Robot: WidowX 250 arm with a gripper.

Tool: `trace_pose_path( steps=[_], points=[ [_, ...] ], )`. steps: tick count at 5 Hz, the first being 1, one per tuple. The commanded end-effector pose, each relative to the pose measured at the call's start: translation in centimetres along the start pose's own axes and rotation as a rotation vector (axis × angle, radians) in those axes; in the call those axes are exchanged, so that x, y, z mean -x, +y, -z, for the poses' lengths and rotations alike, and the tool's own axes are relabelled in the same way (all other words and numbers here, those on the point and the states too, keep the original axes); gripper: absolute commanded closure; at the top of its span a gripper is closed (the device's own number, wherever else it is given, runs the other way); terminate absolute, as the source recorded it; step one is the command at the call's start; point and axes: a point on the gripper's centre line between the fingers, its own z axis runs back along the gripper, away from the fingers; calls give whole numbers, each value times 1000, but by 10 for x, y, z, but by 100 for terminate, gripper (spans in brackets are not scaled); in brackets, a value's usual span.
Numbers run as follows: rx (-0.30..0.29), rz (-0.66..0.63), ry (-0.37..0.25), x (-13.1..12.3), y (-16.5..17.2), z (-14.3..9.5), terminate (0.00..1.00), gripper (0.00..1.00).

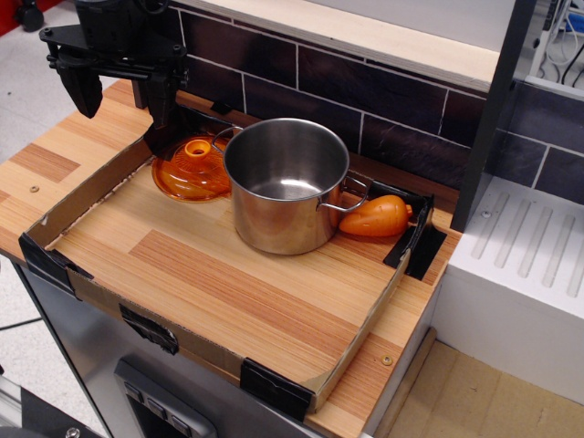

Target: Topple metal pot

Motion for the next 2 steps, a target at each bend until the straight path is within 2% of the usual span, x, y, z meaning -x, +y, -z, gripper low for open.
trace_pose_path(
  steps=[1, 2],
  points=[
    [0, 0, 0, 0, 0, 0, 0, 0],
    [11, -109, 1, 2, 1, -13, 0, 0]
  ],
)
